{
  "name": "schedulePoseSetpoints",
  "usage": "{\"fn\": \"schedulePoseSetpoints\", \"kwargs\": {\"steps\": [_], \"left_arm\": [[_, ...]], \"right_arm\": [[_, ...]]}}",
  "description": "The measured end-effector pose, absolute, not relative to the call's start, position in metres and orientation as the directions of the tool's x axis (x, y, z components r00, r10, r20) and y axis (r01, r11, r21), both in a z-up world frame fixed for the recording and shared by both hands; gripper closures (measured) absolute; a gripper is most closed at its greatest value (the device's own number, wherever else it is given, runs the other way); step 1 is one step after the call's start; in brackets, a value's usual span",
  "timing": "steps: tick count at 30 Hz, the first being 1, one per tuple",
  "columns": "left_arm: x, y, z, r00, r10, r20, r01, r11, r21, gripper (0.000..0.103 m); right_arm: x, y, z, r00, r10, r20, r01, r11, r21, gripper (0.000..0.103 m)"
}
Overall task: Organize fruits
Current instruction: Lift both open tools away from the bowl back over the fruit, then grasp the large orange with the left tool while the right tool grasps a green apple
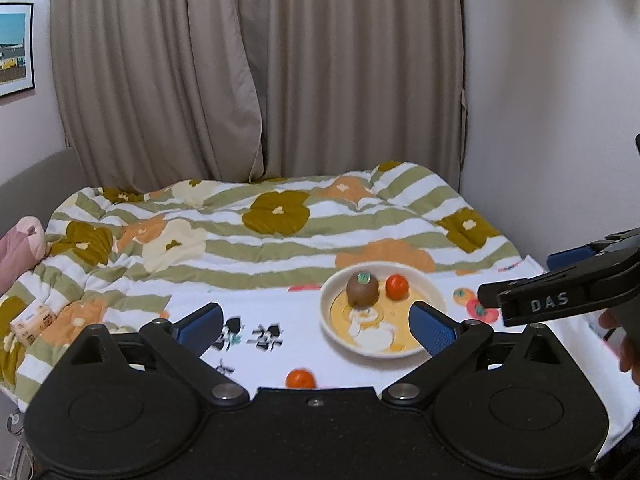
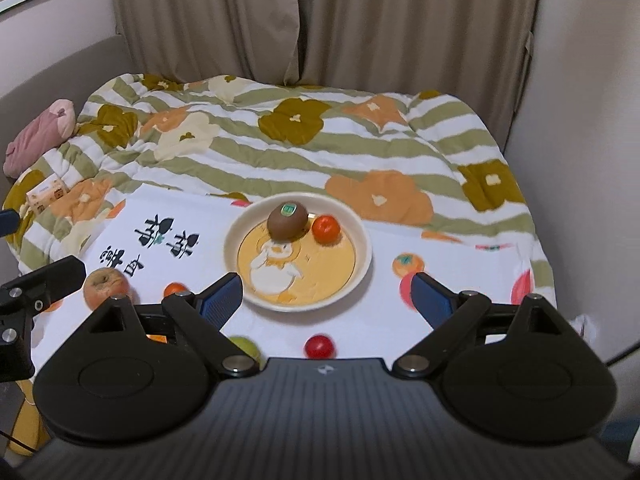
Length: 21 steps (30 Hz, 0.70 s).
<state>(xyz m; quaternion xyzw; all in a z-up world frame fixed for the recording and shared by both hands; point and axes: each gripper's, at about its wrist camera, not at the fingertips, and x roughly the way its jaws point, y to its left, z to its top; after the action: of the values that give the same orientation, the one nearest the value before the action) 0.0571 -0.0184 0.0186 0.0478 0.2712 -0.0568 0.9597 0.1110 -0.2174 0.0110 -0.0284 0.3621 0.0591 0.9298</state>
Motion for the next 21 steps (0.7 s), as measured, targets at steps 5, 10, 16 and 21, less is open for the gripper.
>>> {"fn": "schedulePoseSetpoints", "kwargs": {"steps": [5, 10, 16, 21], "left_arm": [[0.049, 0.004, -0.003, 0.815, -0.097, -0.571, 0.161, 0.985, 0.062, 0.002], [0.045, 0.019, -0.032, 0.777, -0.108, -0.620, 0.189, 0.980, 0.067, 0.002], [0.046, 0.035, -0.072, 0.751, -0.108, -0.652, 0.221, 0.971, 0.094, 0.002], [0.053, 0.041, -0.105, 0.728, -0.121, -0.674, 0.255, 0.961, 0.102, 0.004]], "right_arm": [[0.093, -0.197, -0.008, 0.705, 0.075, -0.705, -0.108, 0.994, -0.001, 0.000], [0.080, -0.179, -0.037, 0.685, 0.064, -0.726, -0.086, 0.996, 0.006, 0.000], [0.075, -0.164, -0.075, 0.669, 0.053, -0.741, -0.060, 0.998, 0.017, 0.000], [0.076, -0.163, -0.106, 0.681, -0.003, -0.733, 0.000, 1.000, -0.004, 0.000]]}}
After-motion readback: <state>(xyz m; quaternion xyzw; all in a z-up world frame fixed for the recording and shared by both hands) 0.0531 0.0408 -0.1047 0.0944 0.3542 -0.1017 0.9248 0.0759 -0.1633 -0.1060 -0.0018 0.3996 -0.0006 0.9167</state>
